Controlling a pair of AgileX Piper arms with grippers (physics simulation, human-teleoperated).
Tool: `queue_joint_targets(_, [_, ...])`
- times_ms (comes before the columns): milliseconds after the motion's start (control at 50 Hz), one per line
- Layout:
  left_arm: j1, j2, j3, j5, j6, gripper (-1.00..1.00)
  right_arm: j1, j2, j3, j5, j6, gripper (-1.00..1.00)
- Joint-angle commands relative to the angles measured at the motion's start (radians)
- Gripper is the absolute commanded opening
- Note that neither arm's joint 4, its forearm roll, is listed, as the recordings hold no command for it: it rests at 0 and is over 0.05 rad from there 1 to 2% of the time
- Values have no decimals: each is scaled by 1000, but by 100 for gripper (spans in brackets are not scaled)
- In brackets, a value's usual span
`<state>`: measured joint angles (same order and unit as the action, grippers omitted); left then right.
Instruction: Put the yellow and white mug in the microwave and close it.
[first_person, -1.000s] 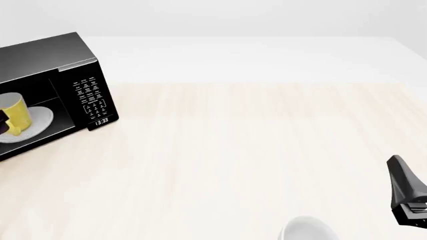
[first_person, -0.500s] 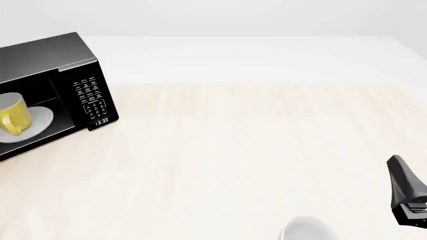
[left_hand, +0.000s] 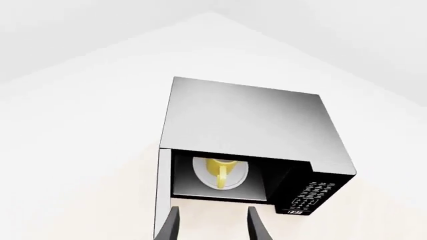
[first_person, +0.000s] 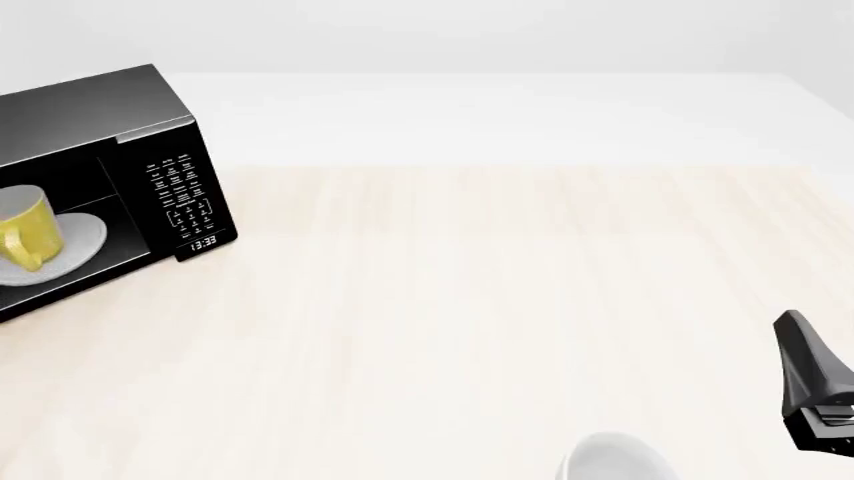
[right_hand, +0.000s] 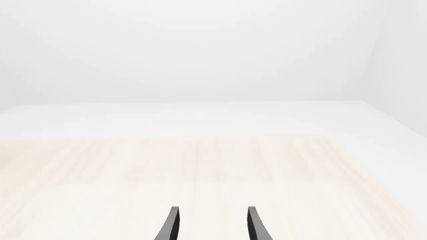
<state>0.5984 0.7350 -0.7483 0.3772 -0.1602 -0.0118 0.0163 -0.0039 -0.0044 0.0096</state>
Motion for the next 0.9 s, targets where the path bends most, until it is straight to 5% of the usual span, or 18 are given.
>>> queue_joint_targets(20, [111, -9, -87, 84, -25, 100, 0, 0, 0, 0, 0, 100])
queue_joint_targets(160, [209, 8, -107, 92, -35, 100, 0, 0, 0, 0, 0, 100])
queue_joint_targets(660, [353, 51, -122, 91, -58, 100, 0, 0, 0, 0, 0, 100])
queue_joint_targets(740, [350, 52, -118, 92, -80, 100, 0, 0, 0, 0, 0, 100])
queue_joint_targets(760, [202, 39, -52, 83, -69, 100, 0, 0, 0, 0, 0, 100])
queue_joint_targets(780, [359, 44, -119, 91, -67, 100, -1, 0, 0, 0, 1, 100])
queue_joint_targets(900, [361, 40, -118, 92, -60, 100, 0, 0, 0, 0, 0, 100])
